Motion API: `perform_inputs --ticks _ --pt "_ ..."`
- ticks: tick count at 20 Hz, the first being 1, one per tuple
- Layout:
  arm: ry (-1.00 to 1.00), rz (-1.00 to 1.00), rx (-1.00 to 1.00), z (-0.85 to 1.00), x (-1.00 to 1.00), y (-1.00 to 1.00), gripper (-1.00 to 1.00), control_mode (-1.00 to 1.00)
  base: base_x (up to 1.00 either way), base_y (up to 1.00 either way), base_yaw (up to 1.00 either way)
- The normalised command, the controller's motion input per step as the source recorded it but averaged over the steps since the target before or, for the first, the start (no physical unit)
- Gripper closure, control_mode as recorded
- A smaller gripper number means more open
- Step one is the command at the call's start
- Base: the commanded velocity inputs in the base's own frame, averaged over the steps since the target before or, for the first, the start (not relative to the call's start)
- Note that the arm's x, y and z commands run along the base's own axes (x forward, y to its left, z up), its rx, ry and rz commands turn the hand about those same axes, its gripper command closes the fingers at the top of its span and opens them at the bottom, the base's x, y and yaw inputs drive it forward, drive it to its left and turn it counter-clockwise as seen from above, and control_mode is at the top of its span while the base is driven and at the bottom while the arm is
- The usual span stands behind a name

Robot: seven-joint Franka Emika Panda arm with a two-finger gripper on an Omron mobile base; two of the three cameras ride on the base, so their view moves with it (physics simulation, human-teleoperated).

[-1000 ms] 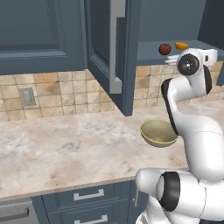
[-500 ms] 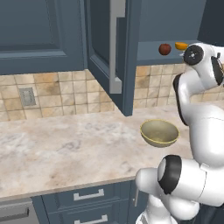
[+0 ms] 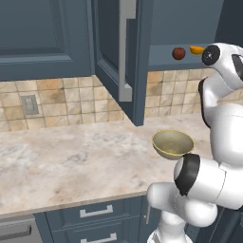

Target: Open the cabinet. Pick the orange and apple from the cabinet and place them into the bowl. Then close the cabinet.

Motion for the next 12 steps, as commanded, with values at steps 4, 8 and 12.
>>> perform_inputs --ticks 4,8,12 --pt "-0.2 -0.05 0.06 0.16 -0.32 -0.27 -1.0 -1.0 0.0 0.0 0.0" --pt "-0.23 -0.05 0.09 0.23 -0.26 -0.36 -1.0 -1.0 0.0 0.0 0.0" --pt "-0.2 0.0 0.04 0.11 -0.36 -0.12 -1.0 -1.0 0.0 0.0 0.0"
